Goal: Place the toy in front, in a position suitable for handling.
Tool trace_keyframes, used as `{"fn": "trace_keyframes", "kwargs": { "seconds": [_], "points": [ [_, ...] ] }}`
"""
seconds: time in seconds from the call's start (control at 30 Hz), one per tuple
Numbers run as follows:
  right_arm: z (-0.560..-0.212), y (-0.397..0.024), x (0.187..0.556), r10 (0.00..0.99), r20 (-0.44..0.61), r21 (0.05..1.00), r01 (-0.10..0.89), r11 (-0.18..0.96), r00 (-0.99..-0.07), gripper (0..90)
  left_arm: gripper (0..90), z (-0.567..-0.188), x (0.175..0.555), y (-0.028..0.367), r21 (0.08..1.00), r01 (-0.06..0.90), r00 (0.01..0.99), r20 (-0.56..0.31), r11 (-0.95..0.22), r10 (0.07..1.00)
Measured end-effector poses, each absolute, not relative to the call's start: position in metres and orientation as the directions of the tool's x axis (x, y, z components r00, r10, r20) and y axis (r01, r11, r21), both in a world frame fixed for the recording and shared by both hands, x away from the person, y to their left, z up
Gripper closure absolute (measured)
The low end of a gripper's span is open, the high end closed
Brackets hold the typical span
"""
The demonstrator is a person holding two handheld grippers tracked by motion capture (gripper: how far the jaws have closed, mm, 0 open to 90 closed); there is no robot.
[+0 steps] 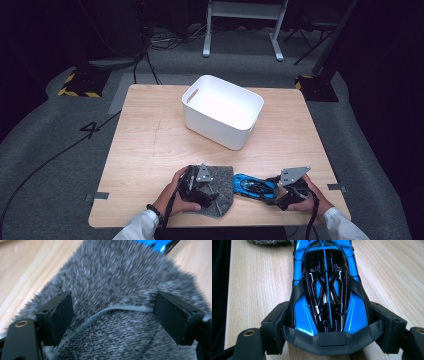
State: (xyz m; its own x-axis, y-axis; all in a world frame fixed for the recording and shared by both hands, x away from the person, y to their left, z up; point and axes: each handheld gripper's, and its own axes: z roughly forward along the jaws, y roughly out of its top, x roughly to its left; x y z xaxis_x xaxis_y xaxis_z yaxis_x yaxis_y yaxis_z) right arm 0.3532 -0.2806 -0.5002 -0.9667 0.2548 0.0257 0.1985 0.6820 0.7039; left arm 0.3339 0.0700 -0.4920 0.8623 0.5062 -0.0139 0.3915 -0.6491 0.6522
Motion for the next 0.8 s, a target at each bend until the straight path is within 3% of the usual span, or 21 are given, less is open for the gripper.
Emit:
{"fn": "trace_keyframes", "kwargs": {
  "seconds": [0.8],
  "points": [
    [-0.498, -0.262, 0.359, 0.119, 0.017, 0.684, 0.099, 0.723, -0.993, 24.4, 15.7, -0.500, 0.362, 0.107, 0.669, 0.434, 0.819, -0.013, -0.604, 0.574]
  ]
}}
